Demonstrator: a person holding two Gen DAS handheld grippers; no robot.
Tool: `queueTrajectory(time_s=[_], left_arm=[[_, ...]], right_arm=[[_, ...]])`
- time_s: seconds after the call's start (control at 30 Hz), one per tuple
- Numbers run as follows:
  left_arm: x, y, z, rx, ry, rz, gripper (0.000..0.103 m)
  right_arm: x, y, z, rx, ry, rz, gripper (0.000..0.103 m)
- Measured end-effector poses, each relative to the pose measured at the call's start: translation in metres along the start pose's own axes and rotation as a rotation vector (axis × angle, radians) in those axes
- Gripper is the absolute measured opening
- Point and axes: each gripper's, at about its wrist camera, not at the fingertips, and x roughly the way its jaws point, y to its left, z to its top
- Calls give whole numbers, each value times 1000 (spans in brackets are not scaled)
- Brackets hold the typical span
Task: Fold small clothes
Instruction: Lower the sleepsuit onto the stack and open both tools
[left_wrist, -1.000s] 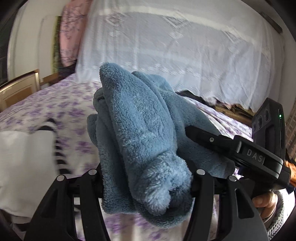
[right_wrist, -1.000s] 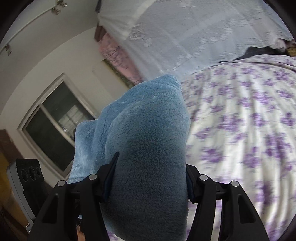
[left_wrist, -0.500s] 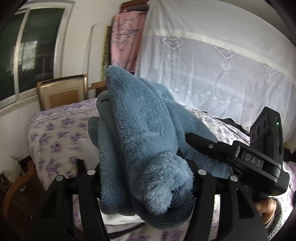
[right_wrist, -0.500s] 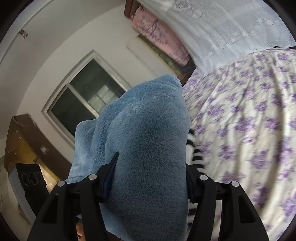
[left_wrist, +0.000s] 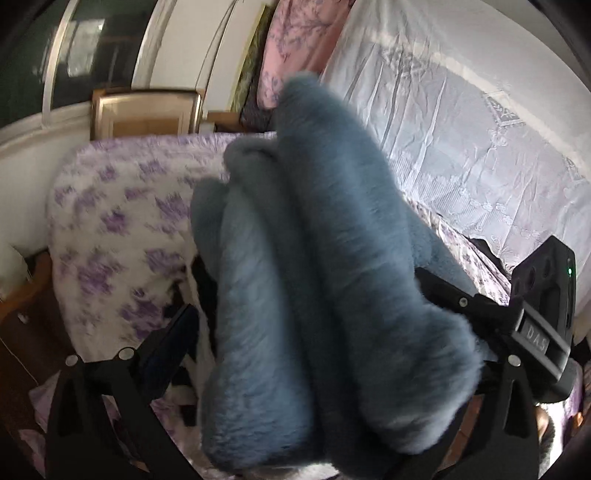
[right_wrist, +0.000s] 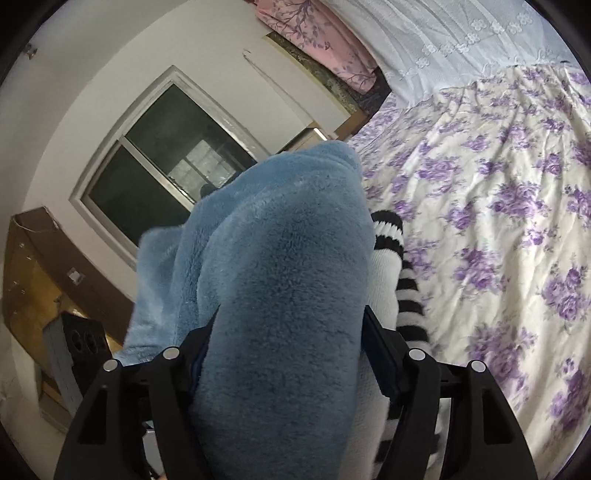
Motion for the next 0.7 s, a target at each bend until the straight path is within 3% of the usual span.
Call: queueTrajectory(time_s=[0.27, 0.33, 0.47, 0.57, 0.7], left_arm=[[-3, -7, 0, -9, 0, 41, 99], [-16, -19, 2, 13, -30, 135, 99], [-39, -44, 1, 55, -60, 287, 98], [-56, -64, -4, 88, -66, 354, 98], [-81, -100, -17, 160, -102, 529, 99]], right_arm=[[-8, 0, 6, -44, -6, -13, 80], [-28, 14, 5, -107, -37, -46, 83], [-62, 37, 7, -243, -100, -142, 100], [-84, 50, 11, -281, -87, -257, 100], [-123, 67, 13, -288, -97, -250, 100]])
